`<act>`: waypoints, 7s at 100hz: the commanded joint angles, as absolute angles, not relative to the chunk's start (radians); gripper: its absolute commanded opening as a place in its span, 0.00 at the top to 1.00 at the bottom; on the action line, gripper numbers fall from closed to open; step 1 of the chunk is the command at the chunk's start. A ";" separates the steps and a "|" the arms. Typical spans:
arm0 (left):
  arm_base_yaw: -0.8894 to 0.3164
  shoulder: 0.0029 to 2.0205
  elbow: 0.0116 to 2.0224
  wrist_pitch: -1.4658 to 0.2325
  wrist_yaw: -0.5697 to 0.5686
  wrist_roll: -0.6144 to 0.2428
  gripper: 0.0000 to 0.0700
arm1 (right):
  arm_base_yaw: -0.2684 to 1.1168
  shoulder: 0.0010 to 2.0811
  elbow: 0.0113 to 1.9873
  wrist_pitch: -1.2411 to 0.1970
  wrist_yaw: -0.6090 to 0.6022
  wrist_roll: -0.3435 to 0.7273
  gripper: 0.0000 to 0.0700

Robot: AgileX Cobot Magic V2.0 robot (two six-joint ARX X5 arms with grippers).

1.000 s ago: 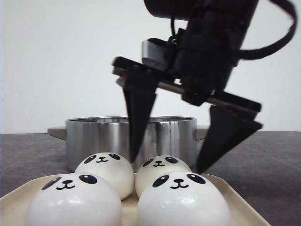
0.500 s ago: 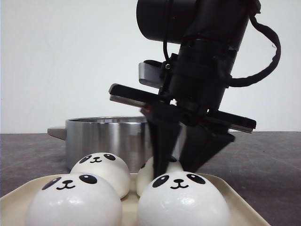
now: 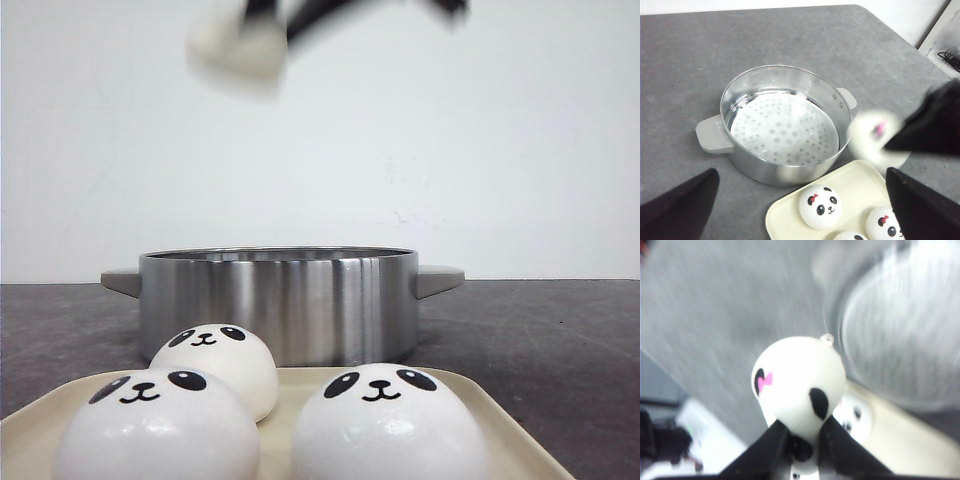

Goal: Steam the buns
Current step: 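Lift the held bun with the right gripper and carry it over the pot, then lower the bun into the steel pot and open the right gripper, then move the left gripper down toward the farther bun nearest it, then close the left gripper around the panda bun, then lift the bun with the left gripper and carry it over the pot, then lower the bun into the pot, open the left gripper and withdraw, then move the right gripper down onto the nearer bun on its side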

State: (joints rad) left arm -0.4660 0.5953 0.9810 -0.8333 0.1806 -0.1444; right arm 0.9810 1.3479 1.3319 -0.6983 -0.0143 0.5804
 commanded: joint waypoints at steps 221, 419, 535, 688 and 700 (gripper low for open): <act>-0.472 0.601 0.997 -0.876 0.122 -0.143 0.06 | 0.613 1.969 1.625 -0.606 -0.038 0.373 0.48; -0.749 1.623 0.981 -0.672 0.127 -0.467 0.13 | 0.902 0.989 1.732 -1.100 0.476 0.250 0.99; -0.596 1.590 1.332 -0.638 0.121 -0.324 1.00 | 0.902 0.972 1.732 -1.110 0.476 0.255 0.99; -0.531 1.708 1.620 -0.691 0.073 -0.296 0.03 | 0.902 0.975 1.591 -1.316 0.378 0.420 0.99; -0.532 1.549 1.620 -0.690 0.073 -0.300 0.03 | 0.902 0.977 1.447 -1.221 0.237 0.473 0.99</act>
